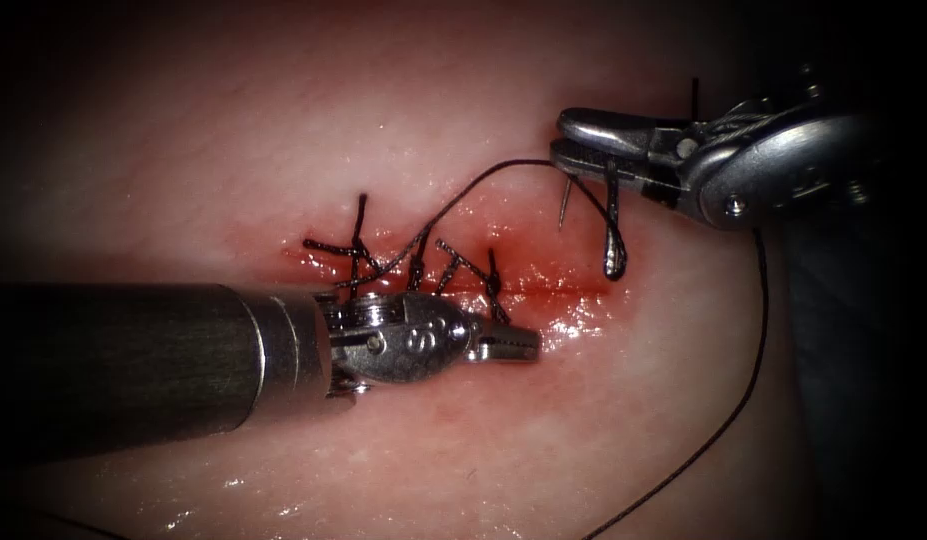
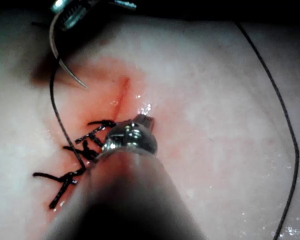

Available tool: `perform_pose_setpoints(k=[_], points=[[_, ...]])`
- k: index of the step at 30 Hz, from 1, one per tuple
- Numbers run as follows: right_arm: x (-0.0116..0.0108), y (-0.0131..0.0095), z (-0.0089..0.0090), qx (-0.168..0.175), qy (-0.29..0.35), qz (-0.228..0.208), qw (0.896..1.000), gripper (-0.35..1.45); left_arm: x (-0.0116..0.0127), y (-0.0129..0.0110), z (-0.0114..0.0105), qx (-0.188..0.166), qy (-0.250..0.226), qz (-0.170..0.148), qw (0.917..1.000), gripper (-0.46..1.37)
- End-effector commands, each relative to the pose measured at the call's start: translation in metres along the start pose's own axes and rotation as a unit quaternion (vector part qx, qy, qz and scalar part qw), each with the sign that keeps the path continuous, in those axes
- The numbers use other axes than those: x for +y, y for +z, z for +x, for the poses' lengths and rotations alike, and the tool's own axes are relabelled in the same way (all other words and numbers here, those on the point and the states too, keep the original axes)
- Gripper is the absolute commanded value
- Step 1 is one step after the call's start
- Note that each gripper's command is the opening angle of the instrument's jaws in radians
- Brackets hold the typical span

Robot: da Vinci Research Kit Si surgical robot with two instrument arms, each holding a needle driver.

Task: Wound Closure
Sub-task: Use the right gripper to insert the needle through the top of the skin

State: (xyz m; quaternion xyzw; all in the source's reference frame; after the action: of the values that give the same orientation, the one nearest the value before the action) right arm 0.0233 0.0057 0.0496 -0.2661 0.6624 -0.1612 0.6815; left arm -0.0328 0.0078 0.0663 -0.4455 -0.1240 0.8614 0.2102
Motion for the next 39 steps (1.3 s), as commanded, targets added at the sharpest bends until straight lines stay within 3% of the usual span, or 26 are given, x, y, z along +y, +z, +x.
perform_pose_setpoints(k=[1,16,39], points=[[-0.0001,0.0002,0.0000,-0.001,0.000,-0.005,1.000,-0.35,0.0000,-0.0001,0.0000,0.000,0.000,-0.005,1.0000,-0.35],[-0.0006,0.0005,0.0000,-0.002,-0.002,-0.005,1.000,-0.35,0.0000,-0.0002,-0.0001,0.000,0.000,-0.005,1.0000,-0.35],[-0.0036,-0.0001,-0.0009,0.001,-0.028,0.012,1.000,-0.35,0.0001,-0.0003,0.0000,0.000,0.000,-0.006,1.0000,-0.35]])
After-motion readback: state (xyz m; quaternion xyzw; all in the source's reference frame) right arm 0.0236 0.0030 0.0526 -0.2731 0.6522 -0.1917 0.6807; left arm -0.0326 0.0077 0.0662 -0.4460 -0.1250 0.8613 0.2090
